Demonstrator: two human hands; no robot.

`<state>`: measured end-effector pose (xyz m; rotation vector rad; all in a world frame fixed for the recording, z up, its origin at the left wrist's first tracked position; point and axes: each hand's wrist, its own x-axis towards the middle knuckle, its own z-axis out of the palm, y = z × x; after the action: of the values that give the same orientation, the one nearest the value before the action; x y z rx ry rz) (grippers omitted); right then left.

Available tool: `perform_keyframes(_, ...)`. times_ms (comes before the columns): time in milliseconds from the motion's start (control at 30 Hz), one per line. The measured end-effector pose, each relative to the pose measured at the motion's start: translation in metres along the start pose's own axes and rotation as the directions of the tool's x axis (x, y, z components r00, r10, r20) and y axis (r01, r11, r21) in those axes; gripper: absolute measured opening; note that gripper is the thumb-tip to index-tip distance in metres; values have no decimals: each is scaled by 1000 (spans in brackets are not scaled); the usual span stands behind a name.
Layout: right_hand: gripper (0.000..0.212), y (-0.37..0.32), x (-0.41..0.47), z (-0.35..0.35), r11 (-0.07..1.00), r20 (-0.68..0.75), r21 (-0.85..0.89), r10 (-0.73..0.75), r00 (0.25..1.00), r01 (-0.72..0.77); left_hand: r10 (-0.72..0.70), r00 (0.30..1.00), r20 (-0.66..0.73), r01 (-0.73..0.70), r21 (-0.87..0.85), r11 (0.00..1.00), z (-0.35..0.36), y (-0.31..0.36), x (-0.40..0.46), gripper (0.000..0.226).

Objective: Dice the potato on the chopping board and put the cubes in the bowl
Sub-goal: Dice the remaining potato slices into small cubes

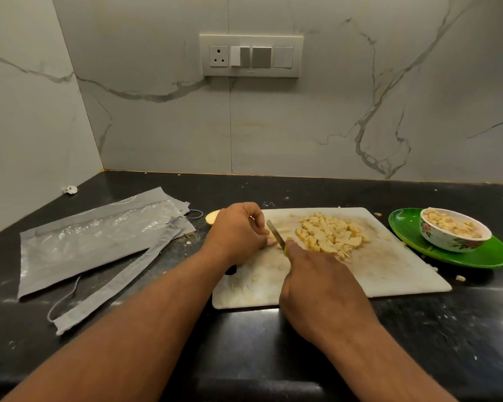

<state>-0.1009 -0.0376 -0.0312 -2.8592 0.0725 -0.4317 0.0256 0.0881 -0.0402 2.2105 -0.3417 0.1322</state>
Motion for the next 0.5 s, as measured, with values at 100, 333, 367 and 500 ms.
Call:
perform_keyframes(100,66,1,4,7,1000,15,1,-16,1000,16,-23,1000,2,23,-33,999,3,-1,2,44)
perform_keyframes(333,73,10,-5,11,998,57,-19,-55,997,56,40,999,6,-41,130,991,5,3,3,38)
perform_keyframes(367,74,11,-7,10,998,58,-37,-57,997,59,41,999,15,-43,137,990,5,4,3,37)
perform_keyframes(500,73,15,-18,-1,997,72,-69,-14,997,19,30,996,79,-41,142,989,-2,6,1,29)
